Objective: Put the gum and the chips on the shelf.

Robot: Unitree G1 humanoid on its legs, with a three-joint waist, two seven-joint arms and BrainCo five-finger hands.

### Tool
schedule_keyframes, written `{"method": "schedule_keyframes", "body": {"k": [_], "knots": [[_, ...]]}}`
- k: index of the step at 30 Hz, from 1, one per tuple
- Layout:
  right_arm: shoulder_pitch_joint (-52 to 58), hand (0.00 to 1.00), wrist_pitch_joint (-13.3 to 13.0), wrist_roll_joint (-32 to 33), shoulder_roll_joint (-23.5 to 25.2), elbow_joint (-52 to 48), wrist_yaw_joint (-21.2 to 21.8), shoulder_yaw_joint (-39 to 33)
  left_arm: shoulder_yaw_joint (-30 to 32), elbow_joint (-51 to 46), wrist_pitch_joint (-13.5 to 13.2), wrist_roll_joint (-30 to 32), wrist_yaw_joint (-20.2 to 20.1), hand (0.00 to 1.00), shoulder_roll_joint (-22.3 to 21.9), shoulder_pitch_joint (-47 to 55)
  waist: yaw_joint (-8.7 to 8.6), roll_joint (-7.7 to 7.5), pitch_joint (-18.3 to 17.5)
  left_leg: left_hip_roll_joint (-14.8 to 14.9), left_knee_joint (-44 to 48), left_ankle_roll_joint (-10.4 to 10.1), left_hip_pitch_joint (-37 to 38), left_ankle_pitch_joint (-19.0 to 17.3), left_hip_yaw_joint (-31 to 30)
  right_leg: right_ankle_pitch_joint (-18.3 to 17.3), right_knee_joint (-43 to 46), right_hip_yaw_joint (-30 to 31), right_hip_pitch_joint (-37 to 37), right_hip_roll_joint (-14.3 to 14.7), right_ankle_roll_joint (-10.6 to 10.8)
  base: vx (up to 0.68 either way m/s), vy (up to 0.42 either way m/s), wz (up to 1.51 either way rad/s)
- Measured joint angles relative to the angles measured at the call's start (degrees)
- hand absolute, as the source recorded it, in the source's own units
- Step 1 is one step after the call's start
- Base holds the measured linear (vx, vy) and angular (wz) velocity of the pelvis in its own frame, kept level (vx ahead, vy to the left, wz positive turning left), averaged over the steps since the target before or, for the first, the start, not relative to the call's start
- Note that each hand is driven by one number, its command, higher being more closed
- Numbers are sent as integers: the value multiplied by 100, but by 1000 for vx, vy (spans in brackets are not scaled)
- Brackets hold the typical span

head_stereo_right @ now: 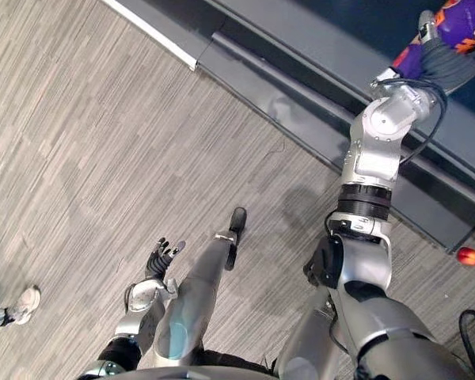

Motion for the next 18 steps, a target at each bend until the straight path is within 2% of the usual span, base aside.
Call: {"method": "schedule_keyframes", "body": {"k": [5, 10, 15, 18], "knots": [[-128, 100, -20, 114, 4, -200, -93, 6, -1, -157, -28, -9, -1, 0, -25, 6, 16, 26, -13, 66, 168, -30, -166, -23, 83, -81, 212, 52, -204, -6, -57, 0, -48, -2], [-350, 100, -65, 234, -294, -248, -89, 6, 1, -216, -91, -71, -2, 0, -74, -4, 34, 56, -8, 1, 261, -39, -493, 16, 96, -231, 589, 113, -633, -161, -105, -4, -34, 14], [-483, 100, -66, 396, -375, -130, -72, 36, -2, -223, -111, -221, -13, 0, -198, 2, 51, 77, -20, 9, 254, -73, -552, 45, 99, -281, 674, 113, -727, -184, -136, 17, -22, 4], [-611, 100, -64, 532, -659, 106, -60, 100, -10, -246, -112, -223, -25, 0, -199, 2, 92, 107, -41, 12, 258, -76, -616, 46, 104, -282, 680, 119, -792, -184, -138, 48, -8, 1]]}}
